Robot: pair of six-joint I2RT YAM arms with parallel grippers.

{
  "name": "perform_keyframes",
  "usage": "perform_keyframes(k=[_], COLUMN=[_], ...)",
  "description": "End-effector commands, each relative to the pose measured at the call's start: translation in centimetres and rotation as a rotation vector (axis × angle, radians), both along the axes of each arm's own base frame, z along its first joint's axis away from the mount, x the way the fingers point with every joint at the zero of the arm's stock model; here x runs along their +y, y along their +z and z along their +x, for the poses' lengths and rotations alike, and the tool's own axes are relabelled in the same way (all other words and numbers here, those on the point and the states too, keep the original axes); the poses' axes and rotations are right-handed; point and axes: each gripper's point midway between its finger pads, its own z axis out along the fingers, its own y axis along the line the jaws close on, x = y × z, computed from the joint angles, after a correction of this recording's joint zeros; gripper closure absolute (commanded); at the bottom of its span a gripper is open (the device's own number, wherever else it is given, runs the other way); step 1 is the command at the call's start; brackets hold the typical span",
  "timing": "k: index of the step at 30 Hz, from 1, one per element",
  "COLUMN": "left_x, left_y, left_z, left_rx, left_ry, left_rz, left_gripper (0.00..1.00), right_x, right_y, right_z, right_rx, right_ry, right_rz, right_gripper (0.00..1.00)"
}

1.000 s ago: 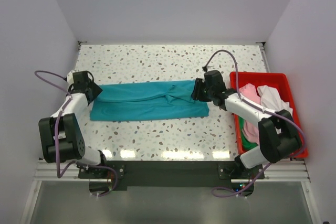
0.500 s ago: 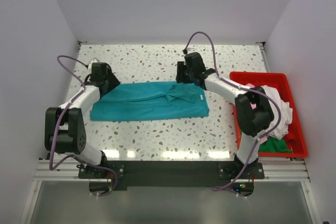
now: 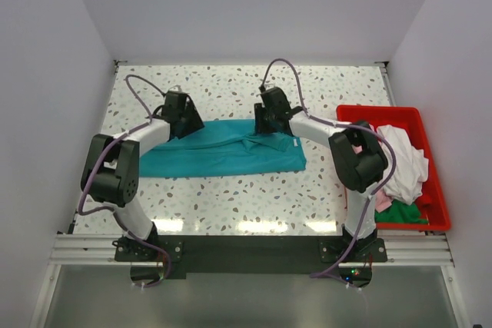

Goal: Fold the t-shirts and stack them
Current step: Fold the tshirt

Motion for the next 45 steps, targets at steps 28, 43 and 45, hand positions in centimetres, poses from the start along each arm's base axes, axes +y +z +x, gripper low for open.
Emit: perform_keyframes(k=[28, 43, 45], left_x=[-20.3, -20.2, -19.8], left_y=[6.1, 3.3, 2.7], left_z=[2.7, -2.0, -2.5], left_rx=[-0.327, -0.269, -0.254], left_ry=[-0.628, -0.750, -0.746], left_rz=[-0.203, -0.123, -0.113], left_gripper=[0.40, 0.53, 0.55], right_x=[2.1, -3.1, -3.5], right_y=[4.4, 5.5, 4.5], right_z=[-11.6, -8.9, -8.5], right_rx=[-0.009, -0.052, -0.025], right_ry=[0.135, -0.092, -0.109], right_rz=[0.187, 0.057, 0.048], right_gripper=[0.60, 0.61, 0.61])
